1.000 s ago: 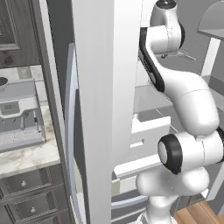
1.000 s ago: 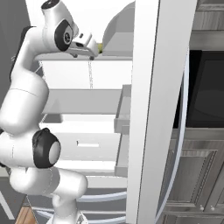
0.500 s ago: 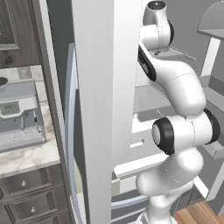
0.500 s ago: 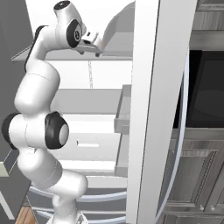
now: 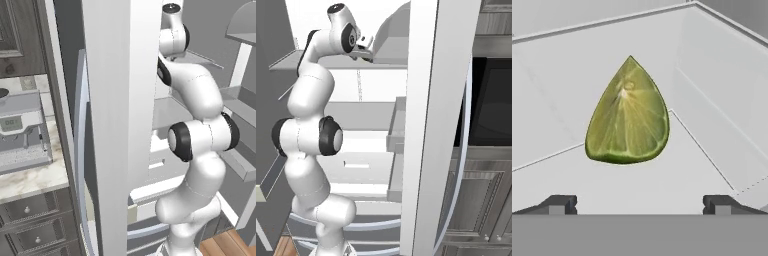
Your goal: Grab the lime and lemon wedge from the fridge, place them in the blender, close the lid, and turn on the blender to create a marinade.
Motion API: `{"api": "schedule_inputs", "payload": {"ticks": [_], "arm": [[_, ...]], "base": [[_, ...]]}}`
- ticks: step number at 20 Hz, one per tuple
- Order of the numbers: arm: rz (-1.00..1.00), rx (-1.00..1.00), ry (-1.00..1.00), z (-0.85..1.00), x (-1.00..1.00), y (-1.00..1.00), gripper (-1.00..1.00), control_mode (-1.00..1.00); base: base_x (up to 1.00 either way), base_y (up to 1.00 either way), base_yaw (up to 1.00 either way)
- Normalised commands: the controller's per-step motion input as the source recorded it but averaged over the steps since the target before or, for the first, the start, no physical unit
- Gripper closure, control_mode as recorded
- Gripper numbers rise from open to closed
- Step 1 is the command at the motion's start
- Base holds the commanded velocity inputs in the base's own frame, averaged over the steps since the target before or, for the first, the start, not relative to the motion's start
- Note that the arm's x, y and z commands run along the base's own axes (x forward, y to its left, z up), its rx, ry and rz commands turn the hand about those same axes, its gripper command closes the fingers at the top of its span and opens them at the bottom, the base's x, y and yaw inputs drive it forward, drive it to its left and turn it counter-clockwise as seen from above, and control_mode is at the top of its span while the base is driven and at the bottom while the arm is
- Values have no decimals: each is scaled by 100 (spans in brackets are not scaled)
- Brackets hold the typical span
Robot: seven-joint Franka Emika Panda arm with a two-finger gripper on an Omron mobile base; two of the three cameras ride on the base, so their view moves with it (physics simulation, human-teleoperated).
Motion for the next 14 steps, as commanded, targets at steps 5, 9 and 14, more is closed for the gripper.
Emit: {"api": "schedule_inputs", "payload": {"ticks": [5,9,14], "arm": [[0,0,0,-12,49,0,-100,-100],[0,0,0,-12,46,0,-100,-100],[0,0,-1,-11,41,0,-100,-100]], "base": [[0,0,0],[0,0,0],[0,0,0]]}}
